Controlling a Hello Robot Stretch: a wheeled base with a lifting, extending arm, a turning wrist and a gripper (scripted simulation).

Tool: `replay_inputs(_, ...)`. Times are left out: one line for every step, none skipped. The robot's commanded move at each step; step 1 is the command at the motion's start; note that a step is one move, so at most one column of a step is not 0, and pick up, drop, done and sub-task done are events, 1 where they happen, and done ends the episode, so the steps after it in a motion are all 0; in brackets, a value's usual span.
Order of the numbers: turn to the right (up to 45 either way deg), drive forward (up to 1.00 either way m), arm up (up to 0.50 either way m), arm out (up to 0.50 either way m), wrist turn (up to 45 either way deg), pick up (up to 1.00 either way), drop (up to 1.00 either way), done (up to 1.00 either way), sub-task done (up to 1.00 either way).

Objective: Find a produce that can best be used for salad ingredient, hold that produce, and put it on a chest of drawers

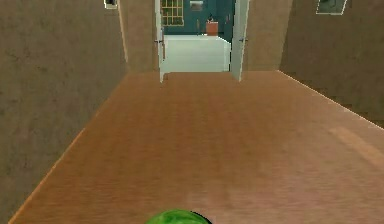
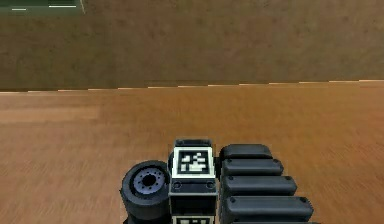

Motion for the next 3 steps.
replay_inputs(0.0,1.00,0.00,0.00,0.0,0.00,0.00,0.00,0.00)
replay_inputs(0.0,1.00,0.00,0.00,0.0,0.00,0.00,0.00,0.00)
replay_inputs(0.0,1.00,0.00,0.00,0.0,0.00,0.00,0.00,0.00)
